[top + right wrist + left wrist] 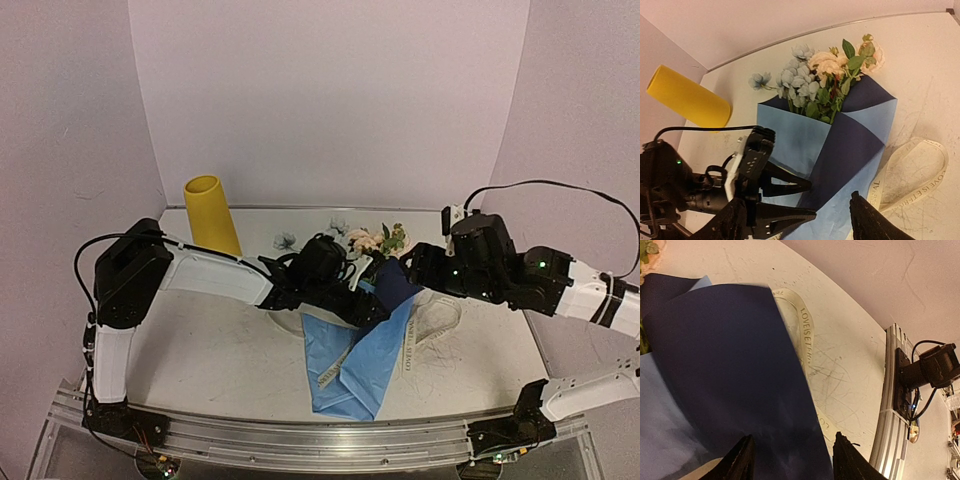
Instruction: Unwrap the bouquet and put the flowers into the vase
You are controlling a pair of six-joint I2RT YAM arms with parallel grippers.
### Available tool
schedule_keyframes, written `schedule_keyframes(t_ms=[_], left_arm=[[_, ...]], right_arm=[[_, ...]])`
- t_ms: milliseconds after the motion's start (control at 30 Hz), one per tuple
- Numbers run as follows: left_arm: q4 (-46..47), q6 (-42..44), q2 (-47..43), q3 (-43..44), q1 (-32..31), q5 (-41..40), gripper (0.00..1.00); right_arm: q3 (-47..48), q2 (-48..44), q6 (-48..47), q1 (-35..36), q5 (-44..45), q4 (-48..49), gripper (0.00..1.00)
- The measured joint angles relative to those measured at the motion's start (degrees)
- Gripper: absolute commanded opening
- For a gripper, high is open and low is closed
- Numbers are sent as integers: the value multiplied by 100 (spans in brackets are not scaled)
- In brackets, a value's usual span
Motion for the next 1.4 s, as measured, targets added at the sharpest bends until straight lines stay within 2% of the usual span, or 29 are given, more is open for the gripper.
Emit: schedule_keyframes(t_ms=[233, 467, 900, 1000, 1167, 1267, 1333, 1367, 1400], left_arm=[[85, -136, 42, 146, -107, 326, 54], [90, -157, 42, 144, -101, 348, 54], [90, -164, 42, 144, -103, 356, 53], [90, -164, 42, 144, -103, 361, 53], [90, -164, 42, 144, -101, 382, 54], [90, -164, 42, 144, -101, 396, 54], [90, -164, 42, 144, -103, 396, 54], [90, -164, 42, 144, -103, 396, 54], [90, -162, 42, 144, -103, 396, 54]], right_arm=[[-927, 48, 221, -953, -741, 341, 67], [-1399, -142, 461, -1320, -1200, 671, 91], [-1561, 330, 798, -1427, -1521, 1226, 89], [-1681, 391, 879, -1478, -1528, 1259, 82], [-1720, 535, 990, -1558, -1648, 1521, 60], [-1714, 603, 1014, -1600, -1696, 1683, 42], [-1705, 634, 1119, -1633, -1714, 1744, 22], [-1705, 636, 1095, -1646, -1714, 1759, 17], [-1705, 636, 1110, -1665, -1722, 1768, 8]])
